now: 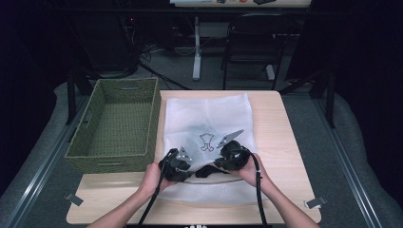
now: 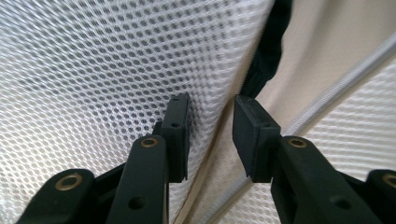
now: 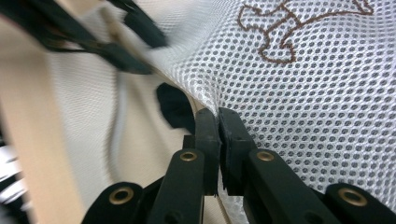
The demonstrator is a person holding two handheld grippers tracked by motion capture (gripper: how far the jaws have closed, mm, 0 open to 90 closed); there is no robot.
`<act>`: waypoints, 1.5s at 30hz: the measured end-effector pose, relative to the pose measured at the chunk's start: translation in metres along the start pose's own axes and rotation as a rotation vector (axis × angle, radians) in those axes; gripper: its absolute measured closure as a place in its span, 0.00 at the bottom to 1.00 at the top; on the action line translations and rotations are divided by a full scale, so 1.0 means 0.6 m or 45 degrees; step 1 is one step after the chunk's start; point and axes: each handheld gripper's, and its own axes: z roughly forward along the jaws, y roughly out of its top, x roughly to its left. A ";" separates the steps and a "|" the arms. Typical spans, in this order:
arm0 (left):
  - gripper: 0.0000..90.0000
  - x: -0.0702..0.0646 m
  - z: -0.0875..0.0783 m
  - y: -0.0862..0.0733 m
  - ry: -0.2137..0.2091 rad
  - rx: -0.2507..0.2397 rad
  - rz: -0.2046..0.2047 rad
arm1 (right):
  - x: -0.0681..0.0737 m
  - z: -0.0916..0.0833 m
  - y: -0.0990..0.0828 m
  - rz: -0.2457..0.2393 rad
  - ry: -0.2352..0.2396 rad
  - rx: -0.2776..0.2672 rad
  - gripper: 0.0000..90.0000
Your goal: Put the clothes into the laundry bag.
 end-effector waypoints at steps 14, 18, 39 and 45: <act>0.98 -0.013 -0.016 -0.004 -0.054 0.000 0.073 | 0.002 0.070 -0.032 0.001 0.086 0.234 0.98; 0.98 -0.025 -0.031 -0.004 -0.136 0.003 0.098 | 0.004 0.081 -0.036 0.016 0.040 0.233 0.99; 0.96 -0.020 0.007 -0.012 -0.126 0.101 0.083 | 0.011 0.077 -0.040 -0.107 0.062 0.324 0.96; 0.81 -0.016 -0.017 -0.019 -0.208 0.096 0.066 | 0.008 0.055 -0.038 -0.110 0.152 0.326 0.79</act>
